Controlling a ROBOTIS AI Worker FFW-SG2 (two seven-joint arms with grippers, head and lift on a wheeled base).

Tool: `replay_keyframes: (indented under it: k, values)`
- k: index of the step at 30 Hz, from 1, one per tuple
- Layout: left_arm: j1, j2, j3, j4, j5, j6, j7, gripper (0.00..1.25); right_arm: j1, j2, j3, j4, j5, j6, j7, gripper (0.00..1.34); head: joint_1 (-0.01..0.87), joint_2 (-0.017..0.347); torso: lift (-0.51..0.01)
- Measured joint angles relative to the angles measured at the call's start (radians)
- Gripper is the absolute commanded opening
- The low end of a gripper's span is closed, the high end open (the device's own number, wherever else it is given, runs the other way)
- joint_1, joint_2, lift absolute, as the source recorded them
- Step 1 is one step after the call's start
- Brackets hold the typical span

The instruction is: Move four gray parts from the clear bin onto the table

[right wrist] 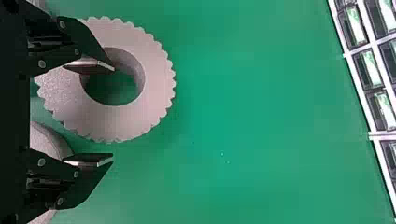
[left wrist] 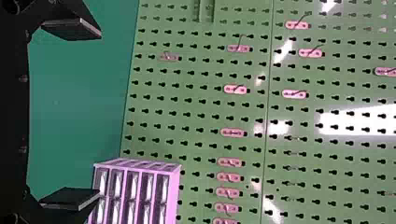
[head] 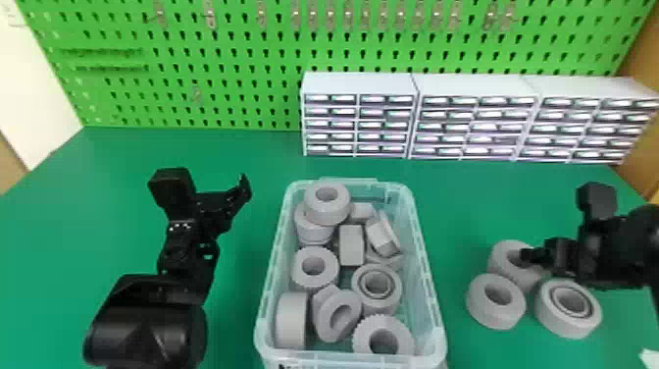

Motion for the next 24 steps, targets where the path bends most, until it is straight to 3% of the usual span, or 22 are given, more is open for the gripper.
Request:
replay_keyframes:
  k: [9, 24]
  values:
    - [0.003, 0.000, 0.002, 0.000, 0.000, 0.000, 0.000, 1.15, -0.008, -0.003, 0.021, -0.044, -0.026, 0.030, 0.000, 0.76, 0.693, 0.072, -0.052]
    - [0.004, 0.000, 0.004, 0.000, 0.000, 0.000, 0.000, 1.15, -0.023, 0.001, 0.054, -0.216, -0.039, 0.104, 0.000, 0.76, 0.693, 0.072, -0.052]
